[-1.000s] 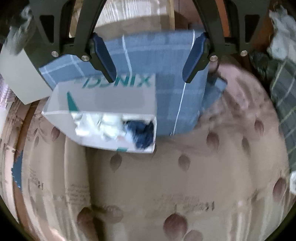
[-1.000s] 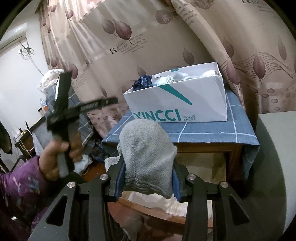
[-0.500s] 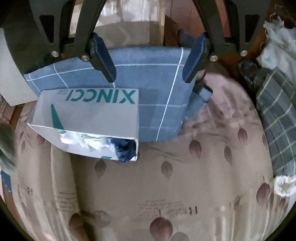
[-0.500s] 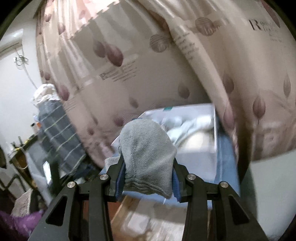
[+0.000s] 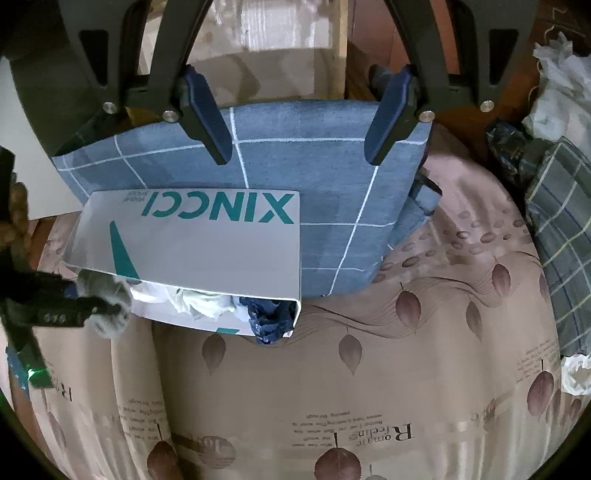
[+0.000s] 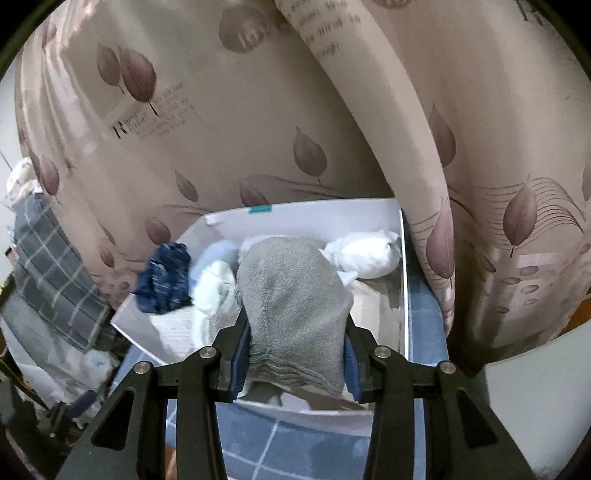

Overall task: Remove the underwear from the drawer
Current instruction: 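Carry the grey sock over the box and open the right gripper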

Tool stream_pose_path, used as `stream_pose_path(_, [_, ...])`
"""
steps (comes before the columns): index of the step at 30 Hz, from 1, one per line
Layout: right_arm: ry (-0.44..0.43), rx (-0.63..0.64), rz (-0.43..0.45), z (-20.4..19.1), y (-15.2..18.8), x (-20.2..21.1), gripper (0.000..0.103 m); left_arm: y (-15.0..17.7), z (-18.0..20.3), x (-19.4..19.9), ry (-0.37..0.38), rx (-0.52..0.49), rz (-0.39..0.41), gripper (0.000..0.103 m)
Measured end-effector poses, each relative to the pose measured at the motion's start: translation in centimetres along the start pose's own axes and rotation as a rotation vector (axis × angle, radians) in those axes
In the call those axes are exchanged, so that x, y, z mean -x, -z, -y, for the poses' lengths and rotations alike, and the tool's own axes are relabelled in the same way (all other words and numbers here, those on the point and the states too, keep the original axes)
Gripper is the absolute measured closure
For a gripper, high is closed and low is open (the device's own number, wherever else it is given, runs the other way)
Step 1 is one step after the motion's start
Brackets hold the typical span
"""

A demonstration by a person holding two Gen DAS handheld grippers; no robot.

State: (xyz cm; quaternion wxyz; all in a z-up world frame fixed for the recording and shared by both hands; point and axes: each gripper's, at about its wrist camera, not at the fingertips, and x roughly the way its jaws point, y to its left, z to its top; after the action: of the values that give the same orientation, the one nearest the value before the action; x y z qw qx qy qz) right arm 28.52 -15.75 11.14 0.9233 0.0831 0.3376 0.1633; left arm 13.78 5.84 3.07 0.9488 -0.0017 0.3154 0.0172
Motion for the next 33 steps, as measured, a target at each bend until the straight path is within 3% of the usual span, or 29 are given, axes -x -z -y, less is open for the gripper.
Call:
stream_pose_path(7, [0.041,0.051,-0.015,0.3,0.9,-1.8,0.062,0.3,1.0,-0.9,0.032,-0.026,-0.051,0.027])
stream_pose_path(20, [0.055,0.095,-0.004,-0.4,1.1,-1.9,0.049,0.3,1.2,-1.4,0.043,-0.026,-0.069,0.027])
stream_pose_path(26, [0.039,0.071,0.039,-0.1,0.4,-0.8,0.038,0.2,0.9,-1.6,0.03,-0.006,-0.062,0.027])
stream_pose_path(33, [0.018,0.103,0.124,-1.7,0.2,1.7,0.035,0.3,0.8,-1.9,0.019,-0.007,-0.071,0.027])
